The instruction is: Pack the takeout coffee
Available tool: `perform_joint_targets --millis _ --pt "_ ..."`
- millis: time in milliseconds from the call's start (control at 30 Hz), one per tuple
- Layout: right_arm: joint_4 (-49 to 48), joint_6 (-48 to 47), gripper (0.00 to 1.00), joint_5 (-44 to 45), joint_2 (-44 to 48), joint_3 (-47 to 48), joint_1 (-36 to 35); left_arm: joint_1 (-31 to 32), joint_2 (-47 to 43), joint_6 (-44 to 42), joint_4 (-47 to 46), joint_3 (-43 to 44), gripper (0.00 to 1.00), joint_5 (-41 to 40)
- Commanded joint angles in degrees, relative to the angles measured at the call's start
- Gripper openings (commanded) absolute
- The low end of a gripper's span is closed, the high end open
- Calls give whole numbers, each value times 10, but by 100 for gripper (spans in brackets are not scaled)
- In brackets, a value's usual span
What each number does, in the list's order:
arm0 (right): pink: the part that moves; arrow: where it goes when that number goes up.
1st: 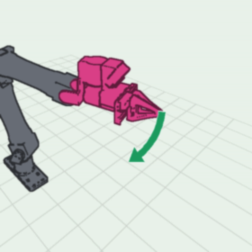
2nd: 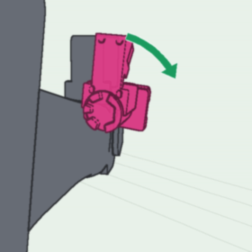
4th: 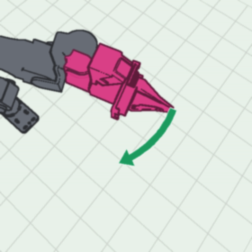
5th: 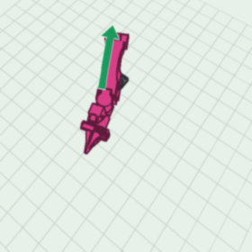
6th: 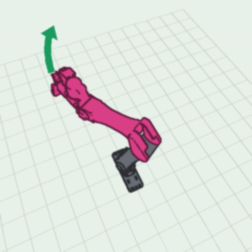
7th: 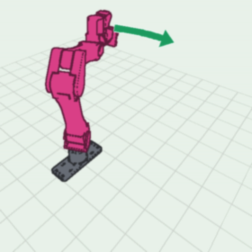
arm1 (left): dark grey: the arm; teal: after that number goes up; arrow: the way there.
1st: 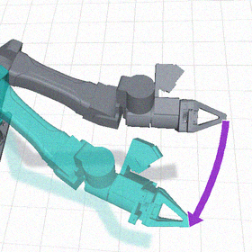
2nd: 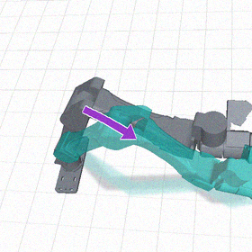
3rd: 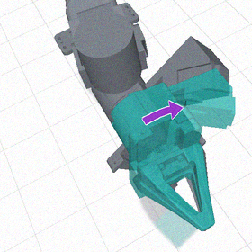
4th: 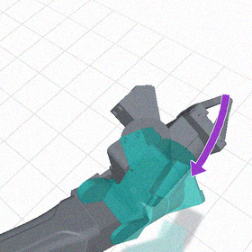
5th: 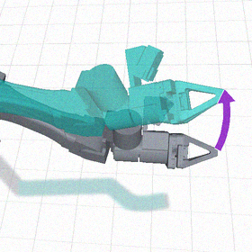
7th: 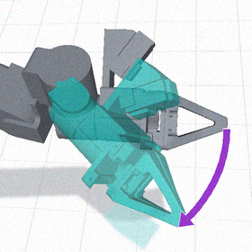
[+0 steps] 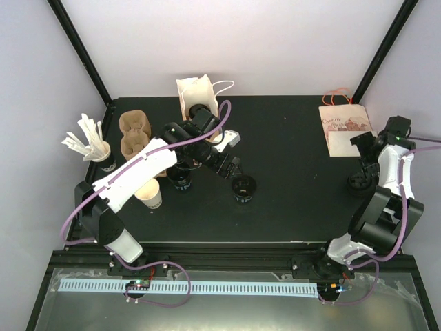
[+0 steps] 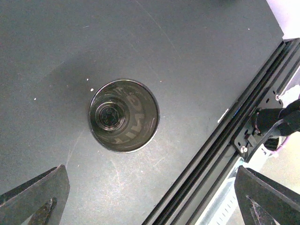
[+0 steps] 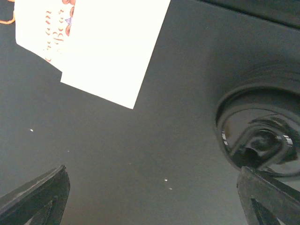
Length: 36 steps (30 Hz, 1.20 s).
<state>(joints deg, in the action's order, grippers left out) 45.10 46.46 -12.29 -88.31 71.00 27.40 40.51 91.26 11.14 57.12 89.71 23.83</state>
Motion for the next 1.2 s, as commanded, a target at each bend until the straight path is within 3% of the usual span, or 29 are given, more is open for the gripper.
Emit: perform_joint_targets --millis 0,167,400,867,1167 --pt "74 -28 100 84 24 22 2 -5 10 -9 -3 5 99 10" --pt "154 -37 100 209 35 27 2 -5 12 -14 -1 7 99 14" --pt "209 0 100 288 1 36 -19 -5 23 -11 -2 13 99 30" --pt "237 87 100 258 -115 112 -63 -5 34 -5 5 17 99 26" --pt "254 118 99 287 -159 137 -67 -6 44 -9 12 26 99 24"
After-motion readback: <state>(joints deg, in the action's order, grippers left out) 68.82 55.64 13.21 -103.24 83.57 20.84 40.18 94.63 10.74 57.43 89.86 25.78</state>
